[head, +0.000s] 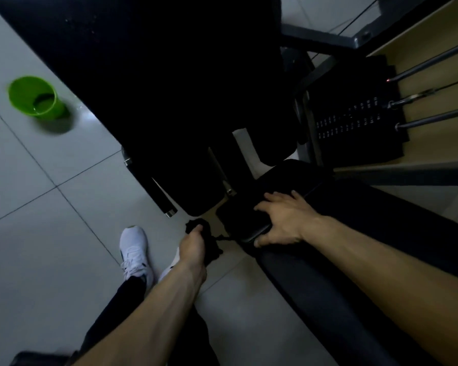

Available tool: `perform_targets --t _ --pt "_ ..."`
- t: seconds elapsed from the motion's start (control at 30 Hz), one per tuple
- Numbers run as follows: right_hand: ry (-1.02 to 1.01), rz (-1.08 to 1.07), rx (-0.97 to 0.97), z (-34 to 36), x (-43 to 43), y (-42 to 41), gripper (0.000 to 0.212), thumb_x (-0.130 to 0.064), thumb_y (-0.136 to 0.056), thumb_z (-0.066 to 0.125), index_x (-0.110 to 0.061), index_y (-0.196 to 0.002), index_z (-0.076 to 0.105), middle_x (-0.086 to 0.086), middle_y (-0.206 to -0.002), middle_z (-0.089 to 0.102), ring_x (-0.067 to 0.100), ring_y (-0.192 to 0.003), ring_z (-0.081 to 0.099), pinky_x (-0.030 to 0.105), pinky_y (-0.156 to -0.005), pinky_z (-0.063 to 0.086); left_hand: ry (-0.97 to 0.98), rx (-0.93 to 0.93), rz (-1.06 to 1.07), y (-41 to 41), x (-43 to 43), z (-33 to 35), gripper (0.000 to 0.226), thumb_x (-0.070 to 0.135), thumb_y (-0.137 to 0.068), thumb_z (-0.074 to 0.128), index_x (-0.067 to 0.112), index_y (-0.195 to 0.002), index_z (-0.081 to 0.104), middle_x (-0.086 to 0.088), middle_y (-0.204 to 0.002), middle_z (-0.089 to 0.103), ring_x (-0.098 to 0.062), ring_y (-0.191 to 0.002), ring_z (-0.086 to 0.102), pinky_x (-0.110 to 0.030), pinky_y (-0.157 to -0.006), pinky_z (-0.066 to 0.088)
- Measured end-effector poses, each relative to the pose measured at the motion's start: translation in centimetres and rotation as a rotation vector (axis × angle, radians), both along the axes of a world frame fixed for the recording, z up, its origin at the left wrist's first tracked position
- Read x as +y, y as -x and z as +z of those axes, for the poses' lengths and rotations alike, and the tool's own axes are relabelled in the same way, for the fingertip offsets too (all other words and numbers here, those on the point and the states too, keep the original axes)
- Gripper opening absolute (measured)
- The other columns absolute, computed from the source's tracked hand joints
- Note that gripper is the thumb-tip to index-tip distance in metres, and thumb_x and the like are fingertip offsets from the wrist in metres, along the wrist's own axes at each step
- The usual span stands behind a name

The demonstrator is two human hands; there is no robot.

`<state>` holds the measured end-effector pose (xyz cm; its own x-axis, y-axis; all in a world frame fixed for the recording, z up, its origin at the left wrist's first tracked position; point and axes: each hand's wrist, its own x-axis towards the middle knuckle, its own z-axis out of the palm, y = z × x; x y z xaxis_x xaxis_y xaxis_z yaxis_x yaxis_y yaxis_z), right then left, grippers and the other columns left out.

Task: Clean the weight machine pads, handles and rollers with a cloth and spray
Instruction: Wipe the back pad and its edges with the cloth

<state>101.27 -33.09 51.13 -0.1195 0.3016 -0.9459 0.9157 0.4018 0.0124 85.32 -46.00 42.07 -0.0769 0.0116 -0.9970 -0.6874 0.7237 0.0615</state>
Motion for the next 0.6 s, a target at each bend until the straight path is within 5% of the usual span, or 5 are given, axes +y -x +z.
perform_targets --t 0.13,0.23,0.37,0.43,0.6 --pt "-0.066 0.005 0.017 -0.9 -0.1 0.6 0.099 -0.076 -0.071 0.073 -0.038 -0.156 0.038 0.002 -0.170 0.019 0.023 -0.157 0.013 0.051 -0.128 0.003 -0.031 -0.080 -0.034 -1.5 1.7 -3.1 0.041 0.033 -0.105 0.050 0.006 -0.134 0.058 -0.014 -0.123 0.065 -0.032 -0.107 0.065 -0.048 -0.099 0.055" --pt "-0.099 0.002 0.038 -1.2 -0.3 0.0 0.097 -0.079 -0.072 0.071 -0.040 -0.156 0.039 0.001 -0.170 0.019 0.022 -0.157 0.014 0.048 -0.129 0.005 -0.026 -0.125 0.023 -3.3 3.2 -4.4 0.044 0.034 -0.108 0.041 0.007 -0.139 0.055 -0.015 -0.138 0.061 -0.034 -0.127 0.059 -0.048 -0.111 0.047" --pt "-0.128 0.005 0.042 -1.2 -0.8 0.0 0.097 -0.080 -0.071 0.070 -0.040 -0.155 0.040 0.002 -0.170 0.022 0.023 -0.156 0.016 0.049 -0.129 0.006 -0.050 -0.072 0.024 -4.3 2.2 -2.2 0.030 0.013 -0.105 0.041 0.005 -0.125 0.063 -0.016 -0.115 0.071 -0.033 -0.099 0.069 -0.047 -0.096 0.056" --pt "-0.120 0.004 0.036 -0.9 -0.7 0.2 0.097 -0.081 -0.071 0.070 -0.040 -0.155 0.040 0.002 -0.168 0.024 0.024 -0.155 0.020 0.049 -0.128 0.008 -0.064 -0.059 -0.003 -4.3 0.8 0.1 0.030 0.004 -0.102 0.040 0.008 -0.120 0.064 -0.018 -0.113 0.072 -0.037 -0.102 0.070 -0.055 -0.095 0.057" --pt "-0.126 0.023 0.031 -0.8 -0.9 0.5 0.097 -0.082 -0.070 0.069 -0.039 -0.153 0.043 0.003 -0.163 0.034 0.026 -0.151 0.028 0.050 -0.127 0.013 -0.113 -0.045 0.027 -4.1 1.3 0.2 0.019 0.022 -0.108 0.046 0.016 -0.118 0.061 -0.014 -0.114 0.072 -0.031 -0.098 0.071 -0.045 -0.079 0.061"
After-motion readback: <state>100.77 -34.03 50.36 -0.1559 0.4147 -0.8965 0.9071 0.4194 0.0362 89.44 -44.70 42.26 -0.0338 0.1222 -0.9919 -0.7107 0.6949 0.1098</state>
